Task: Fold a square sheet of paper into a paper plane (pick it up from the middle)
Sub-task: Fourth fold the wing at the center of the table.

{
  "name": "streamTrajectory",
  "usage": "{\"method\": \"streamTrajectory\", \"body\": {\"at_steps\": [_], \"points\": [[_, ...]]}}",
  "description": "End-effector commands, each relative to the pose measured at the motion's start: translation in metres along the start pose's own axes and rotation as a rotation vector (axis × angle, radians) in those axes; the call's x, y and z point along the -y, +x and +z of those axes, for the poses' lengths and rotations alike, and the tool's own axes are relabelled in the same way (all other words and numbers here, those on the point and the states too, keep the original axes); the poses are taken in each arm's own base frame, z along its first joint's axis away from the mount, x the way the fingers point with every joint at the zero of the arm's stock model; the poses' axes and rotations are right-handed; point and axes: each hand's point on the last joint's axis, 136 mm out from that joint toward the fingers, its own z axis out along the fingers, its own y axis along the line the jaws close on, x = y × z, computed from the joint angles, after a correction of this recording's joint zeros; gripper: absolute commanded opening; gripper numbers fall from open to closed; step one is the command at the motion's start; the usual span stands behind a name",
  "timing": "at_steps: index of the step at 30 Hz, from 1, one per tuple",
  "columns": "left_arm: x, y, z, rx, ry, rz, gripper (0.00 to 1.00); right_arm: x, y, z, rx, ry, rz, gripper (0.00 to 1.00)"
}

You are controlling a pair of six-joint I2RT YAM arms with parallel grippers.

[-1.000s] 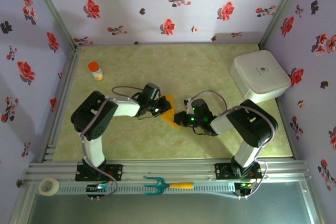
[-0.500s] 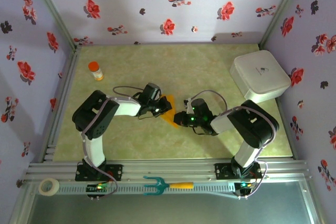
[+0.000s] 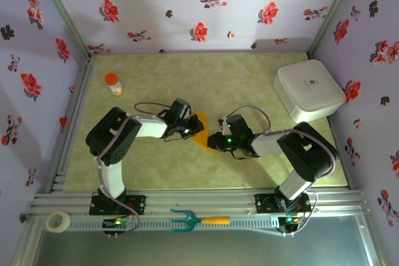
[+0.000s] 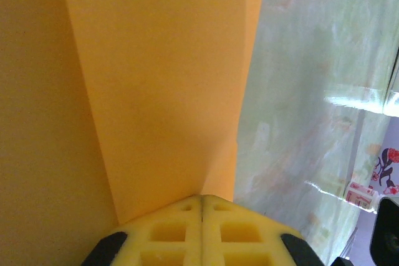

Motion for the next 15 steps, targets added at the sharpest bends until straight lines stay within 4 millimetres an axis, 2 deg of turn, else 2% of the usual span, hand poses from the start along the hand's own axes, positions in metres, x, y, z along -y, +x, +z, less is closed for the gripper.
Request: {"method": "streamTrajectory", "body": {"at_steps": [1, 9, 15], "points": [[-0.0172, 0.0075, 0.0040, -0.028, -0.056, -0.001, 0.06, 0.0150, 0.0146, -0.0014, -0.066, 0.055, 0.029, 0.16], [-0.0164, 0.0070, 0.0037, -0.025, -0.054, -0.003, 0.06, 0.0233, 0.0197, -0.0004, -0.081, 0.080, 0.044, 0.09], [-0.0170, 0.0069, 0.0037, -0.024, -0.055, -0.005, 0.06, 0.0197, 0.0215, -0.0035, -0.093, 0.072, 0.049, 0.15]]}}
